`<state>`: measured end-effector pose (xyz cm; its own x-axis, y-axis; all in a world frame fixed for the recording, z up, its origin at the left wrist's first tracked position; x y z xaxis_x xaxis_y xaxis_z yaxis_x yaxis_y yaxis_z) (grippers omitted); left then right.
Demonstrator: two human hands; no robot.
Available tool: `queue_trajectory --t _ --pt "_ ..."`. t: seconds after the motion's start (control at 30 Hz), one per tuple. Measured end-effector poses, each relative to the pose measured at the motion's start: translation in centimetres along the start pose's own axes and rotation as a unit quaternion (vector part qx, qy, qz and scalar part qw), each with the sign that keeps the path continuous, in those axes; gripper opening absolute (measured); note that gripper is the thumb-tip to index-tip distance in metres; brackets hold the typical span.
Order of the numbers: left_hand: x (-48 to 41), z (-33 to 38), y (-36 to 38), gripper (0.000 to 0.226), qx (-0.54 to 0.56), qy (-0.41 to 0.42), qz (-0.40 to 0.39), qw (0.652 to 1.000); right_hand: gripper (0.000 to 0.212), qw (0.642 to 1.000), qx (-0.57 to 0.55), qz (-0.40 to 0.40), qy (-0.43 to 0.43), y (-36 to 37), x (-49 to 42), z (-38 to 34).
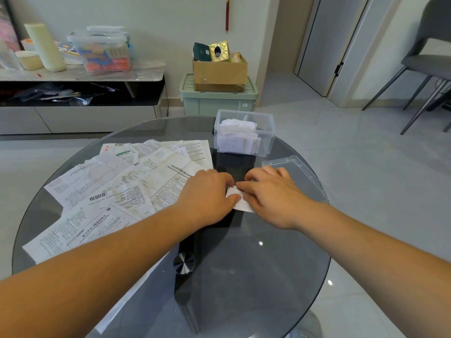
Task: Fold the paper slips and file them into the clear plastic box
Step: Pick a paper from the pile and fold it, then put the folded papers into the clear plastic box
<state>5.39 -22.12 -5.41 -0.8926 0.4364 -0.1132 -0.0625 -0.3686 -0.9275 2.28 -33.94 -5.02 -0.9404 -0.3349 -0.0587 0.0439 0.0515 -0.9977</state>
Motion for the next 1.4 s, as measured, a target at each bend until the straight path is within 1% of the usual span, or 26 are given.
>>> queue_trajectory --t 0.1,0.23,0.33,0.43,0.5,0.63,0.77,0.9,1.03,1.1,1.17,1.23,1.27,1.33,1.4 --pt "-0.6 0.0 0.2 0.039 0.001 0.004 -0.036 0.999 0.039 0.999 -0.031 -0.022 0.010 -0.2 -0.4 0.5" --pt "-1.1 0.4 -0.2 0.040 -0.017 0.012 -0.059 0.998 0.055 0.995 -0.074 -0.060 0.021 -0.5 -0.8 1.1" --pt "-1.3 0.5 -0.3 0.035 0.019 0.006 -0.076 0.997 0.063 0.992 -0.092 -0.077 0.037 -0.5 -1.0 1.1" --pt "-1.3 0.3 -0.4 0.023 0.083 -0.009 -0.079 0.993 0.061 0.984 -0.128 -0.104 0.062 -0.3 -1.2 1.1" --pt "-1.0 0.2 -0.5 0.023 0.110 -0.011 -0.073 0.991 0.058 0.979 -0.151 -0.111 0.078 -0.4 -1.2 1.0" --pt "-0.5 -0.1 -0.5 0.023 0.139 -0.012 -0.065 0.988 0.045 0.974 -0.179 -0.106 0.091 -0.6 -1.3 0.8" --pt "-0.1 -0.2 -1.5 0.020 0.173 -0.010 -0.039 0.984 0.026 0.966 -0.230 -0.054 0.101 -0.8 -1.2 1.1" --pt "-0.2 0.0 -3.0 0.015 0.221 -0.004 -0.008 0.975 0.017 0.960 -0.264 -0.008 0.088 -2.7 -0.6 1.2" --pt "-1.4 0.9 -5.1 0.016 0.235 0.028 0.023 0.971 0.003 0.972 -0.223 0.027 0.066 -5.2 -0.7 1.5" --pt "-2.7 1.5 -6.2 0.007 0.202 0.051 0.034 0.977 0.008 0.978 -0.192 0.054 0.053 -6.6 -1.5 2.1" --pt "-4.4 2.0 -7.3 0.005 0.178 0.080 0.043 0.980 0.008 0.985 -0.149 0.074 0.042 -7.8 -2.8 2.9" --pt "-6.6 2.2 -8.1 0.011 0.135 0.109 0.040 0.984 0.007 0.987 -0.125 0.088 0.041 -8.6 -4.7 4.2" --pt "-7.9 2.2 -8.3 0.020 0.107 0.121 0.032 0.986 0.009 0.986 -0.125 0.103 0.047 -9.0 -5.8 5.1" --pt "-10.4 1.6 -8.3 0.042 0.046 0.132 0.009 0.990 0.011 0.971 -0.171 0.148 0.078 -9.9 -7.9 7.7" --pt "-12.9 0.5 -8.0 0.056 -0.005 0.125 -0.012 0.992 0.013 0.944 -0.242 0.193 0.116 -10.2 -9.9 10.5"
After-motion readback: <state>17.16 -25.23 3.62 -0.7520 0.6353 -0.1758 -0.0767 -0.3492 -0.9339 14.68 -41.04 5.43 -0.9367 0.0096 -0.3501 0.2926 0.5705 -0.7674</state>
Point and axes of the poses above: each hand's wrist, its own x-axis away from the middle knuckle, its own y-axis out of the palm, z = x × y, the point moved 8 cm from there along -x, towards the middle knuckle, and after that the axes turned 1 degree about x, right-handed, at the moved point
